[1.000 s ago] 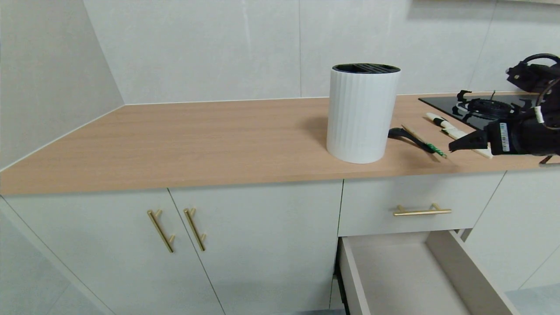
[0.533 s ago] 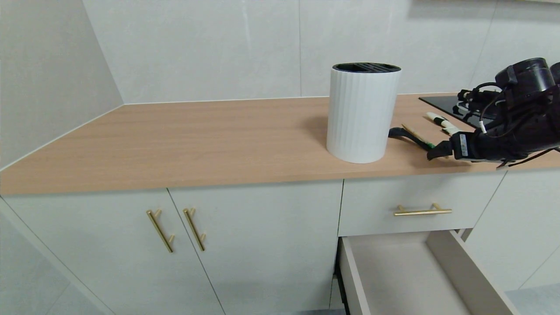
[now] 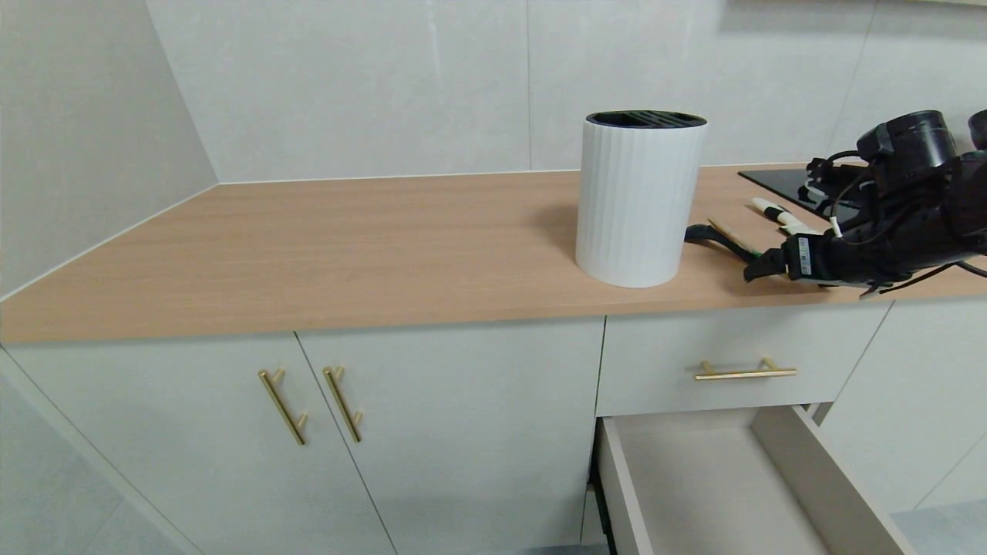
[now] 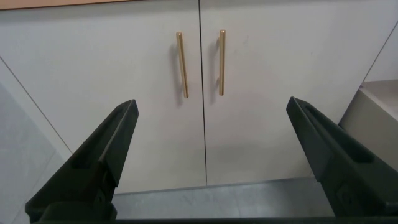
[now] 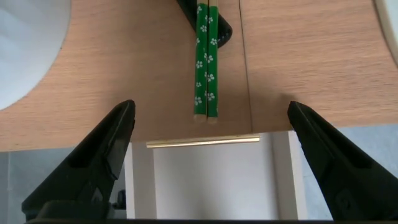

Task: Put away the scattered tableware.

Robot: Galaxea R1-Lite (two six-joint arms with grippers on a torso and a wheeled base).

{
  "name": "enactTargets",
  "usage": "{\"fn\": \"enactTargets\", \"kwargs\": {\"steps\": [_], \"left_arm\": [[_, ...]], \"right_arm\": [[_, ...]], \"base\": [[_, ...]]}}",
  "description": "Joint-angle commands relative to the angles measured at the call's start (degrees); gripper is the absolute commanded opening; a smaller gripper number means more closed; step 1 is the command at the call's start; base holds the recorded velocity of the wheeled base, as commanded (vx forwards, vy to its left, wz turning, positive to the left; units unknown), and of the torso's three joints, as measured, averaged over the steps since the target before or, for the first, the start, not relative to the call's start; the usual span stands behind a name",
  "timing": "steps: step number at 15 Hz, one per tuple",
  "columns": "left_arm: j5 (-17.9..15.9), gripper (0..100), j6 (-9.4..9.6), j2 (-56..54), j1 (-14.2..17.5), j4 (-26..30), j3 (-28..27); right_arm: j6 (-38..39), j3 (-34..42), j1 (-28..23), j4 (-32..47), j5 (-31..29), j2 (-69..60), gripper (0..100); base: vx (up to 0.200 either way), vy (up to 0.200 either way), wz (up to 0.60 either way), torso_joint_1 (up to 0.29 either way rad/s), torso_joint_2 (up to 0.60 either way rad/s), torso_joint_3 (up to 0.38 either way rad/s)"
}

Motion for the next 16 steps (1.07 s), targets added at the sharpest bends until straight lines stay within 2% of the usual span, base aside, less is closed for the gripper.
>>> {"fn": "enactTargets", "kwargs": {"steps": [1,10,14,16], "left_arm": [[0.01,100,0.00,0.00,0.02,-0.04,0.01],[0.01,100,0.00,0.00,0.02,-0.04,0.01],[0.01,100,0.00,0.00,0.02,-0.04,0.01],[0.01,100,0.00,0.00,0.02,0.05,0.01]], "right_arm": [[0.08,-0.03,0.03,-0.63,-0.04,0.53,0],[1.57,0.06,0.11,-1.86,-0.04,-0.17,0],[2.54,4.37,0.38,-1.77,0.14,-11.86,0],[2.54,11.58,1.96,-1.77,0.93,-23.29,0]], "base": [[0.000,0.000,0.00,0.000,0.00,0.000],[0.000,0.000,0.00,0.000,0.00,0.000],[0.000,0.000,0.00,0.000,0.00,0.000],[0.000,0.000,0.00,0.000,0.00,0.000]]}}
